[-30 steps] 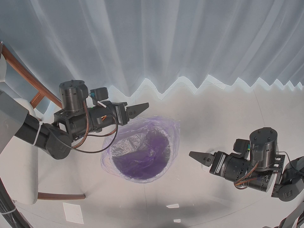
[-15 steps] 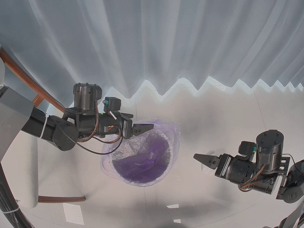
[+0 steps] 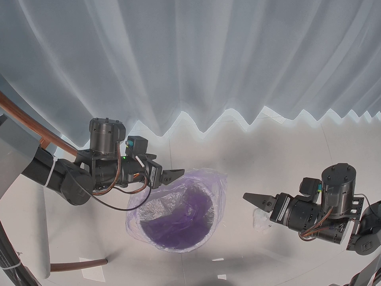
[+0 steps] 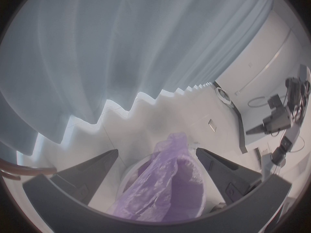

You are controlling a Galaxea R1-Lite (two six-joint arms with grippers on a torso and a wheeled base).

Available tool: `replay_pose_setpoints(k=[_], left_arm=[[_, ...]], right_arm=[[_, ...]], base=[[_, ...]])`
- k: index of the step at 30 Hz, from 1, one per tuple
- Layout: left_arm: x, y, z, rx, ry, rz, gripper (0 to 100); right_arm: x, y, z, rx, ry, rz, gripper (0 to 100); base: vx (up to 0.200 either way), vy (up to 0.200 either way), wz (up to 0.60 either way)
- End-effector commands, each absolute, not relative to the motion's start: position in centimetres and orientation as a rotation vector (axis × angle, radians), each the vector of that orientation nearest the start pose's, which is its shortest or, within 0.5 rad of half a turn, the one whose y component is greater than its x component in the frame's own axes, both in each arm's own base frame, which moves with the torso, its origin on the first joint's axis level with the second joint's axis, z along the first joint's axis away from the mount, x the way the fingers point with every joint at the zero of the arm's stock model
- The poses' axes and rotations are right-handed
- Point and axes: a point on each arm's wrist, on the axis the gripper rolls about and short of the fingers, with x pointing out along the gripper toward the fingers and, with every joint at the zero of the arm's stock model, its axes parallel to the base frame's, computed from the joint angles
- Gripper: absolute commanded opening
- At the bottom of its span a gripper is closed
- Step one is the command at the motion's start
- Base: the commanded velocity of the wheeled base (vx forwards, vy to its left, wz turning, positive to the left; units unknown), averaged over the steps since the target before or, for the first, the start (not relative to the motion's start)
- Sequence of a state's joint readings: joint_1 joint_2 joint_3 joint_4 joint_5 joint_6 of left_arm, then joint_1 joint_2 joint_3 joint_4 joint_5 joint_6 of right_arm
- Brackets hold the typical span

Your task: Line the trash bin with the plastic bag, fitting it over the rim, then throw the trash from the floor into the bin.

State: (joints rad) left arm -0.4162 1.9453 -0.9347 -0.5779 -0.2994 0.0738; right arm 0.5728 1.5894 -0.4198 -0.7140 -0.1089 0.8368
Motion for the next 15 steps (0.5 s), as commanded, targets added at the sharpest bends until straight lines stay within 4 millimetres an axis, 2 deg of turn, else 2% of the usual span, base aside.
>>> replay_pose_setpoints(k=[1, 7, 9, 15], left_arm=[[31.8, -14.5, 12.5, 0.149, 0.414, -0.731, 100], [31.6, -14.4, 11.5, 0.170, 0.441, -0.741, 100], [31.8, -14.5, 10.0, 0.177, 0.478, -0.743, 100], [32.8, -14.9, 8.0, 0.179, 0.473, -0.739, 100]], right_arm=[[19.9, 12.6, 12.3, 0.656, 0.597, 0.244, 100], [19.8, 12.6, 12.1, 0.656, 0.601, 0.243, 100], [19.5, 12.5, 11.9, 0.648, 0.609, 0.241, 100], [19.5, 12.4, 11.8, 0.651, 0.611, 0.238, 100]], base=[[0.000, 0.000, 0.00], [0.000, 0.000, 0.00], [0.000, 0.000, 0.00], [0.000, 0.000, 0.00]])
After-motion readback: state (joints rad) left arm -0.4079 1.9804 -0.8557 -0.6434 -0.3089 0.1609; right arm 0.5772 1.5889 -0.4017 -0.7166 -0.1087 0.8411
